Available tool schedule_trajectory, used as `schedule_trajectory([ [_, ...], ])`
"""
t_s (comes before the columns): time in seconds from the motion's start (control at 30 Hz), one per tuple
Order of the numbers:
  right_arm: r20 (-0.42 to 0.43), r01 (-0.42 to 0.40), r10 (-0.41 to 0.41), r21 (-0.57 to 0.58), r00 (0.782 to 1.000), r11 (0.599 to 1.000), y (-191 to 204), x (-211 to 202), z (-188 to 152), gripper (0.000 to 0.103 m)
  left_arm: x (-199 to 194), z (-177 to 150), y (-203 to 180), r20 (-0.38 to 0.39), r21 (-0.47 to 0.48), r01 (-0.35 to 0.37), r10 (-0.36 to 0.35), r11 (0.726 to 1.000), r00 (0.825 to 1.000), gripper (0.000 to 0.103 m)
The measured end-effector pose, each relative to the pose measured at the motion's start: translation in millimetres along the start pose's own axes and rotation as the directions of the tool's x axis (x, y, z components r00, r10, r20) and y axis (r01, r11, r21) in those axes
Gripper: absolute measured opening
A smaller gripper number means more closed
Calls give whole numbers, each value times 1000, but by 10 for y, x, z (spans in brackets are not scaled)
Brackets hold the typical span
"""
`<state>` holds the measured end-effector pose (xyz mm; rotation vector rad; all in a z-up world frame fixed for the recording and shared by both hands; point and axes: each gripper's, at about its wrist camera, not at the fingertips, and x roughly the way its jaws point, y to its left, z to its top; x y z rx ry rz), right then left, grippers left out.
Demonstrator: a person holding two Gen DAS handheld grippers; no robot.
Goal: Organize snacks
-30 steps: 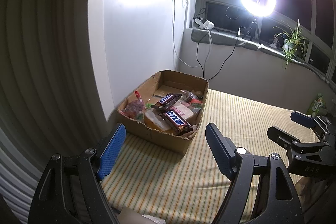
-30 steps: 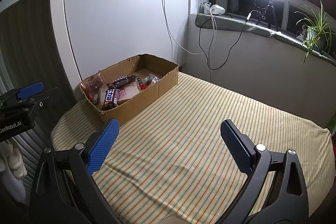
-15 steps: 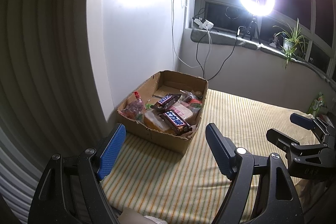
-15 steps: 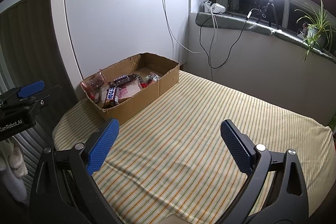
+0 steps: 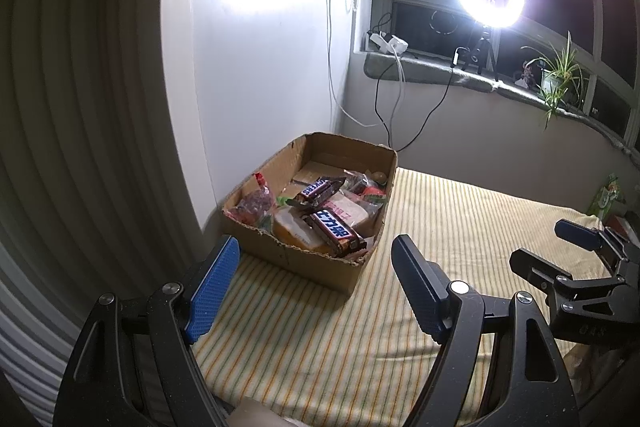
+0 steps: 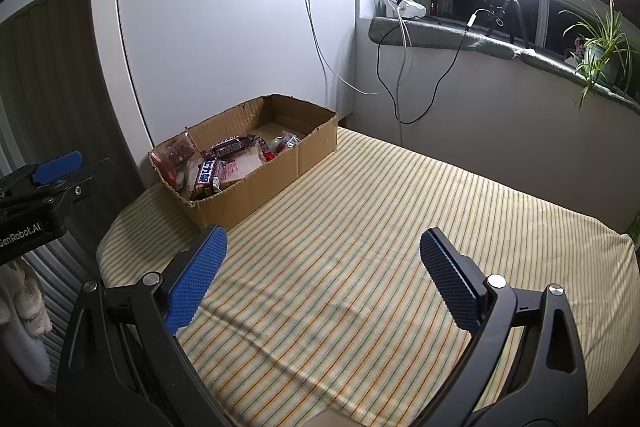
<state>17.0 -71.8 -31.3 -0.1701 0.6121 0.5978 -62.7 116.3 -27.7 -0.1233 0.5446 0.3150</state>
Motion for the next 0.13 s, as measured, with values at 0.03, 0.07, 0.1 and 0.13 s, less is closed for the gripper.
schedule_trajectory([
  [0.03, -1, 1, -1, 1, 1000, 1000, -9, -4, -4, 99, -3, 0, -6, 6, 5, -2, 2, 1000, 1000, 79],
  [0.07, -1, 1, -1, 4, 1000, 1000, -21, -6, -7, 99, 0, -1, -10, 4, 6, 1, -1, 1000, 1000, 79],
  [0.1, -1, 2, -2, 7, 1000, 1000, -34, -7, -10, 99, 7, -1, -13, 0, 5, 4, -4, 1000, 1000, 79],
  [0.13, -2, 2, -2, 14, 1000, 1000, -53, -9, -15, 99, 17, 0, -15, -4, 3, 4, -4, 1000, 1000, 79],
])
